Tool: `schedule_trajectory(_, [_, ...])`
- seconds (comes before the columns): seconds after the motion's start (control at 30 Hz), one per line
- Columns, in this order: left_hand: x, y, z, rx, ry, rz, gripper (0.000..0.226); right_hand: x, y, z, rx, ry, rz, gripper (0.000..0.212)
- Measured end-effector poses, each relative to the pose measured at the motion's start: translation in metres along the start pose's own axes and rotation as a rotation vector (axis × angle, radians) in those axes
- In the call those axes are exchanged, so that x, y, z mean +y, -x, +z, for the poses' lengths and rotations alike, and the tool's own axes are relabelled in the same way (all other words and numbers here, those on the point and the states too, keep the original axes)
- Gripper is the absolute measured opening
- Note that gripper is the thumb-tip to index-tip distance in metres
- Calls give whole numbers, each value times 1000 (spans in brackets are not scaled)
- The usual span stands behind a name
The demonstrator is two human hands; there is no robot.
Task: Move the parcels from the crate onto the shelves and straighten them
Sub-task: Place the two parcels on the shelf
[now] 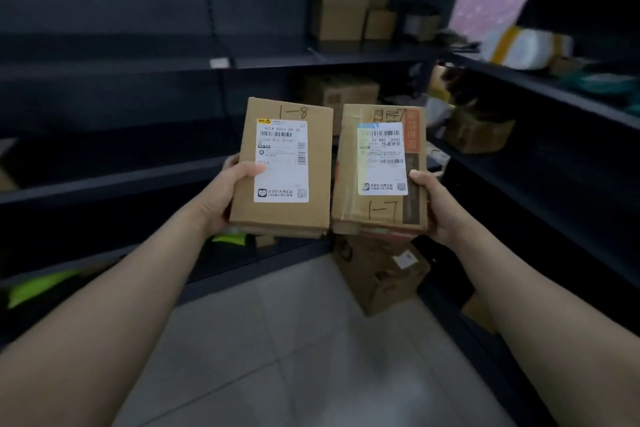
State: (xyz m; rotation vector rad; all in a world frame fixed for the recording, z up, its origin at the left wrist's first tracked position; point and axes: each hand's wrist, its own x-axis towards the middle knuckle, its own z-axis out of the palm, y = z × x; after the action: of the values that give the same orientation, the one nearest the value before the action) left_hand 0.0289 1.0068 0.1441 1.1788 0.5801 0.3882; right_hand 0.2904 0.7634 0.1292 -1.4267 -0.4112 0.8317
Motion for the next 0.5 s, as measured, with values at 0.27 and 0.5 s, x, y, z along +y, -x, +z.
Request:
schedule_trajectory(0.27, [10, 21, -142, 385, 73, 99, 89, 4, -127, 166, -339, 128, 90, 54])
schedule_trajectory(0.5, [12, 42, -208, 700, 136, 109, 79, 20, -208, 289, -610, 195, 196, 48])
